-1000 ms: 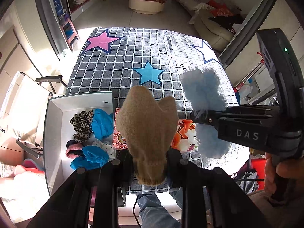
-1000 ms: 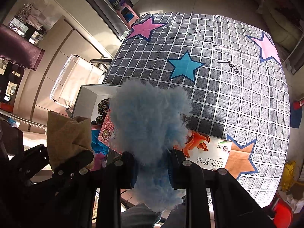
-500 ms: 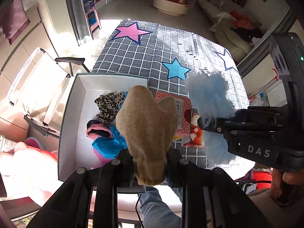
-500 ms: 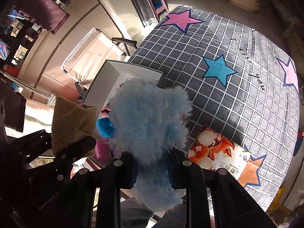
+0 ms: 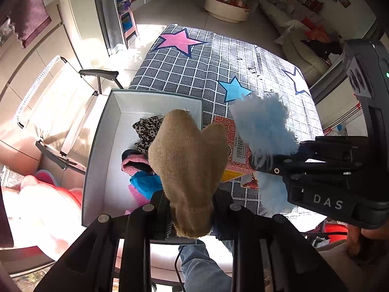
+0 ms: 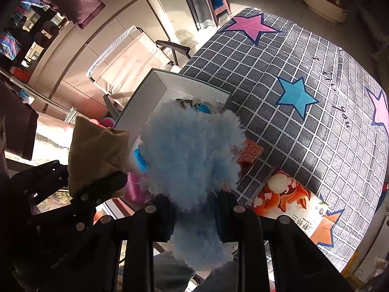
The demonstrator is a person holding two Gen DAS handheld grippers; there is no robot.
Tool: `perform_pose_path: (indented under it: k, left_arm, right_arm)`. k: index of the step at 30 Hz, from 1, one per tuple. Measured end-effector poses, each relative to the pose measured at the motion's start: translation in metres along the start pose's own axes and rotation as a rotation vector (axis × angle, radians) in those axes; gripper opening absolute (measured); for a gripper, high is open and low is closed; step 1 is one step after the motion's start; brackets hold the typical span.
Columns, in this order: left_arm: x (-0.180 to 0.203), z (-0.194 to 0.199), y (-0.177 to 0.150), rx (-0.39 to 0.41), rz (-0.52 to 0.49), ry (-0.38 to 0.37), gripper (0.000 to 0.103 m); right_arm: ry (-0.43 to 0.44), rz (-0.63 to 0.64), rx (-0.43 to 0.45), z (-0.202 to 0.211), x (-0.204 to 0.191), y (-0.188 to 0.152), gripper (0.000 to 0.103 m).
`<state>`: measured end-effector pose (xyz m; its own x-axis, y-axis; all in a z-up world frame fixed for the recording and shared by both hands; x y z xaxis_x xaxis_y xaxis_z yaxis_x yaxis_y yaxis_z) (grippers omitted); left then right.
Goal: Organize soft objects
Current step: 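Carry the beige mitten and light-blue boa in both grippers over the white box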
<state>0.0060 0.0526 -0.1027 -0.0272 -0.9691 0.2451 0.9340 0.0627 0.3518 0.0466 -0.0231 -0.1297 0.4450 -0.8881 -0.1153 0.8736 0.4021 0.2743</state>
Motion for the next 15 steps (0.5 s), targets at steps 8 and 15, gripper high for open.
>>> perform_pose_path:
  k: [8, 15]
  left_arm:
    - [-0.0074, -0.0010, -0.0012, -0.004, 0.017, 0.002, 0.027]
    - [-0.0107, -0.0007, -0.0013, -0.004, 0.027, 0.004, 0.027]
  right_arm:
    - [-0.002, 0.011, -0.010, -0.0033, -0.0042, 0.0010, 0.026]
    - [-0.001, 0.022, -0.015, -0.0056, -0.0077, 0.0022, 0.026]
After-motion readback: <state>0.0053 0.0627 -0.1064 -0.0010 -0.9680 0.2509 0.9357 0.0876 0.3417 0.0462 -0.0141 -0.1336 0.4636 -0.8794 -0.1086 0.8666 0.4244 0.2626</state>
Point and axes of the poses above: each gripper's, at about its wrist camera, not at the fingertips, and z roughly against the way its jaws point, x to its right, y to its top, the point moved 9 cm from there along -z, roughly the way its jaws point, and after that the axes turned 7 degrees about -y, right-handed, at the moved point
